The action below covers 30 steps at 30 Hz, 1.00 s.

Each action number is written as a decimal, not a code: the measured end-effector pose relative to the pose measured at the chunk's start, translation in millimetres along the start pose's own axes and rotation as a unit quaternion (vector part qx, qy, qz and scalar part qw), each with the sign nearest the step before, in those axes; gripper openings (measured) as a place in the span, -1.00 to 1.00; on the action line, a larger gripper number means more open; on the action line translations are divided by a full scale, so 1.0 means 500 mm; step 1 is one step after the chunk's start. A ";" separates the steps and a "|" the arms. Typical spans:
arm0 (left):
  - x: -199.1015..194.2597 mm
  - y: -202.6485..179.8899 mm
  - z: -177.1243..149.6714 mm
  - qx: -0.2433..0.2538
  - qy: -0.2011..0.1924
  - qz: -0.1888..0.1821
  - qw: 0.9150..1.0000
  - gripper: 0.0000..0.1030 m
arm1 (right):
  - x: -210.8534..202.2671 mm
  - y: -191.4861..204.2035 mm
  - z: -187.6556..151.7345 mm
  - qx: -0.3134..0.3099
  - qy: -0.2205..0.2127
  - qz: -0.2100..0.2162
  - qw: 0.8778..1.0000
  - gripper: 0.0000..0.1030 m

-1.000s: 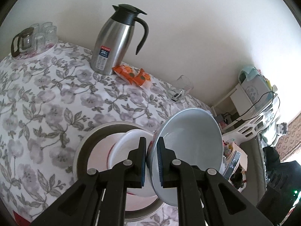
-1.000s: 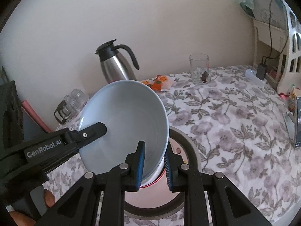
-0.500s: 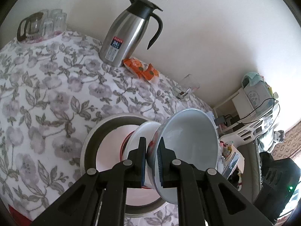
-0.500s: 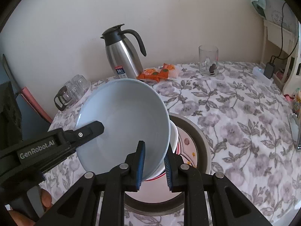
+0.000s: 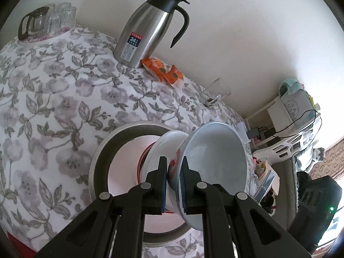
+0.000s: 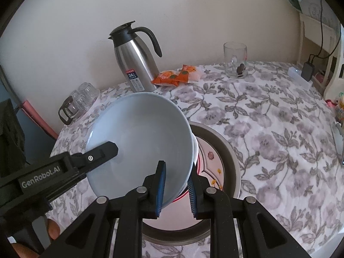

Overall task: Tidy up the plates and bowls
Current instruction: 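Lower the pale blue bowl onto the stacked bowls in the basin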

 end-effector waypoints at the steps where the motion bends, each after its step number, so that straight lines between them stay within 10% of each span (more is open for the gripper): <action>1: 0.000 -0.001 0.000 0.001 0.000 0.001 1.000 -0.79 | 0.001 0.000 0.001 0.001 0.001 0.001 1.000 -0.59; 30: 0.030 0.024 -0.004 -0.032 0.029 0.005 0.999 -0.79 | 0.030 0.014 0.010 -0.032 0.001 -0.058 0.998 -0.54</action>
Point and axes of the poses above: each gripper's, at about its wrist camera, not at the fingertips, and x roughly the way its jaws point, y to its left, z to its top, the point moved 5 cm from there along x, roughly the way its jaws point, and after that the axes turned 10 degrees about y, right-handed, at the moved point
